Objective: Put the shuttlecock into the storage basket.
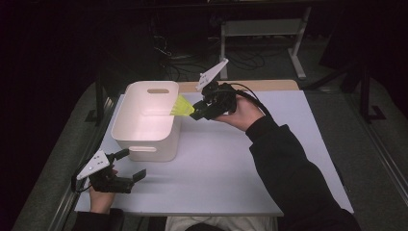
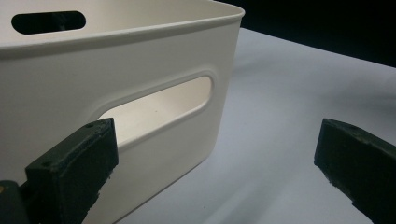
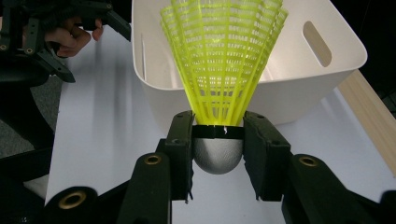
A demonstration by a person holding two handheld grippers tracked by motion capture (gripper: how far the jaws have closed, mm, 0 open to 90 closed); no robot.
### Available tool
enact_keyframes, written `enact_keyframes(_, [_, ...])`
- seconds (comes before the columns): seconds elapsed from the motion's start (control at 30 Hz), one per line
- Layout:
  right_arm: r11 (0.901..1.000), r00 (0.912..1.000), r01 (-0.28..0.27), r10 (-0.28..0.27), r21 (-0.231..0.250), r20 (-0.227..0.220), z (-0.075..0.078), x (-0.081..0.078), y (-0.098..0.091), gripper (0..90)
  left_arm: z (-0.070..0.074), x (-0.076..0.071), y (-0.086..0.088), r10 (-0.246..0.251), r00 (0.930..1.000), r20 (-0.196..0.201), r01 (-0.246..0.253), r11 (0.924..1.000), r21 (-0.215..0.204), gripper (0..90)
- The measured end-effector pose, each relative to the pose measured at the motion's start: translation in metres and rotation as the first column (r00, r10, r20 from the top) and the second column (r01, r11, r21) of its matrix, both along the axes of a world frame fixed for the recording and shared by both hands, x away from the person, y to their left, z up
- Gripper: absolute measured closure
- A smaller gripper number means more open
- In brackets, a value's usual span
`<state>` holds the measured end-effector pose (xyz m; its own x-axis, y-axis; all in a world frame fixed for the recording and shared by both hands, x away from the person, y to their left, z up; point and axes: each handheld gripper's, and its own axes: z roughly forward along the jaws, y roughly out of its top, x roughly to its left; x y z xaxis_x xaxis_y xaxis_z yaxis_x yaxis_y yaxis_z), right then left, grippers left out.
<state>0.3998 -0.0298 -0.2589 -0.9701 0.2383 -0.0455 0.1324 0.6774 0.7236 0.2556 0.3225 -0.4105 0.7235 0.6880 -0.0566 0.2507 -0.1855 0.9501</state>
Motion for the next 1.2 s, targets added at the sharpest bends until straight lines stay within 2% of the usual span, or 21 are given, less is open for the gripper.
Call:
enact_keyframes(0.47, [0.9995,0.9993,-0.030,0.031,-0.006,0.020,0.013,0.001,0.019,62.8,0.000,0.000,0.000,-0.001,1.0000,0.000,0.001,1.0000,0.001,0.0])
enact_keyframes(0.67, [0.9996,0.9994,-0.029,0.029,-0.002,0.021,0.013,0.004,0.024,62.8,0.000,0.000,0.000,-0.001,1.0000,0.001,0.001,1.0000,0.001,0.0])
enact_keyframes(0.8, [0.9997,0.9990,-0.024,0.025,-0.007,0.038,0.015,0.005,0.028,62.8,0.000,0.000,0.000,-0.001,1.0000,0.001,0.001,1.0000,0.001,0.0])
enact_keyframes(1.2, [0.9992,0.9991,-0.037,0.038,-0.017,0.018,0.009,0.010,0.046,62.8,0.000,0.000,0.001,-0.002,1.0000,0.003,0.002,1.0000,0.003,0.0])
